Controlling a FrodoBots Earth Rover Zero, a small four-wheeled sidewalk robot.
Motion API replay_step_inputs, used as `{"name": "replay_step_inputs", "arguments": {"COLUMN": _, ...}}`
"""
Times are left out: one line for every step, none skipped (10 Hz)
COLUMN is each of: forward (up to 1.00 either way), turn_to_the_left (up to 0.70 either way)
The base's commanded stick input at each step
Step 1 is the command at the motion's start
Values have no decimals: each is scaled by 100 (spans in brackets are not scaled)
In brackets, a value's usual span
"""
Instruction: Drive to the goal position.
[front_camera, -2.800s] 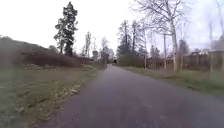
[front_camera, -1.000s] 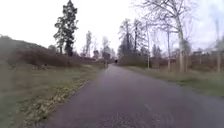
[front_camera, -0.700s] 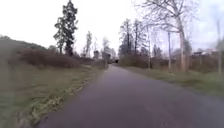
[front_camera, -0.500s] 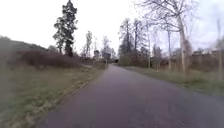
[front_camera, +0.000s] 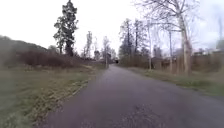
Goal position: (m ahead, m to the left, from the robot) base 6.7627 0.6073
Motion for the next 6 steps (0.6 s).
{"name": "replay_step_inputs", "arguments": {"forward": 70, "turn_to_the_left": 0}}
{"name": "replay_step_inputs", "arguments": {"forward": 70, "turn_to_the_left": 0}}
{"name": "replay_step_inputs", "arguments": {"forward": 70, "turn_to_the_left": 0}}
{"name": "replay_step_inputs", "arguments": {"forward": 70, "turn_to_the_left": 0}}
{"name": "replay_step_inputs", "arguments": {"forward": 70, "turn_to_the_left": 0}}
{"name": "replay_step_inputs", "arguments": {"forward": 70, "turn_to_the_left": 0}}
